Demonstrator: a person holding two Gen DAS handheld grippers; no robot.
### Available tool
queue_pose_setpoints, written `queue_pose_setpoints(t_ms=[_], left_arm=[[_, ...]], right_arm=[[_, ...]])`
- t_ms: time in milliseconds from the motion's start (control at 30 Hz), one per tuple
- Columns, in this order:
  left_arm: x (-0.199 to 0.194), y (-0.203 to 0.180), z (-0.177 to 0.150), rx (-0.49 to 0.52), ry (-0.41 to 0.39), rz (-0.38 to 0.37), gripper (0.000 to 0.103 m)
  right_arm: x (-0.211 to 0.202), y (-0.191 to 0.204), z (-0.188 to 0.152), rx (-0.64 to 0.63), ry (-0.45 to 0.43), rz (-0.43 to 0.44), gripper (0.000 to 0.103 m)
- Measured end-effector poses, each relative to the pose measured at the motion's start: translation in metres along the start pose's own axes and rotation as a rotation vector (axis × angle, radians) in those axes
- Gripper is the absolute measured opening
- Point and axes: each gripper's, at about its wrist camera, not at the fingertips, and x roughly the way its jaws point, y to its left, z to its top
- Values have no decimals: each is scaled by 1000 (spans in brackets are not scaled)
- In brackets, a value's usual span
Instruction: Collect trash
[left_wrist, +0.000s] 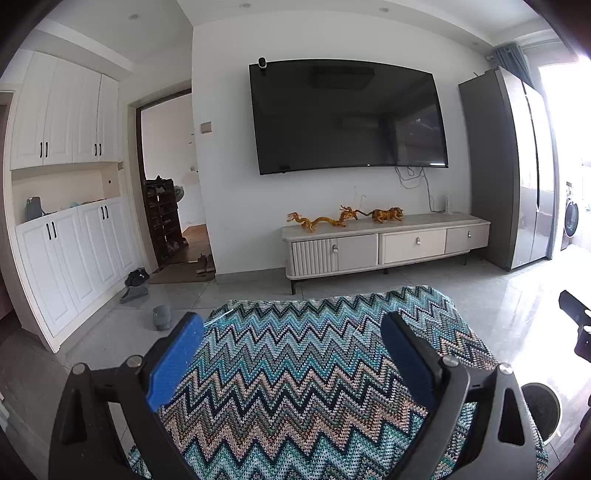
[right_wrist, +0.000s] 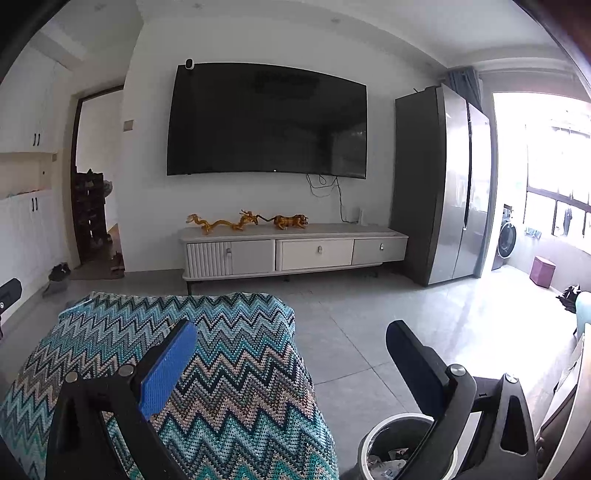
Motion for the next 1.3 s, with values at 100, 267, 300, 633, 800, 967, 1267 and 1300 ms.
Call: queue_pose_setpoints(t_ms=[100,267,300,633,800,967,1267,1300], left_arm=[[1,-1,0,0,5,-3,97],[4,-3,0,6,17,-12,97],[4,-4,0,8,17,-12,97],[4,-9,-1,21,18,-28,97],[4,-12,-3,27,23,-42,97],[7,-18,-5,33,40,-66,97],[5,-48,-16,78,71,-167,97],[4,-52,-17,85,72,-179,97]], right_arm=[[0,-1,-1,2,2,-2,103],[1,-1,-3,3,7,-4,103],[1,-1,-3,2,8,-4,103],[4,-2,-5,4,16,-3,103],[5,-2,-6,2,19,-4,103],[5,-4,-10,4,28,-5,103],[-5,-22,-38,6,98,-42,103],[-6,-25,-41,7,106,-49,103]])
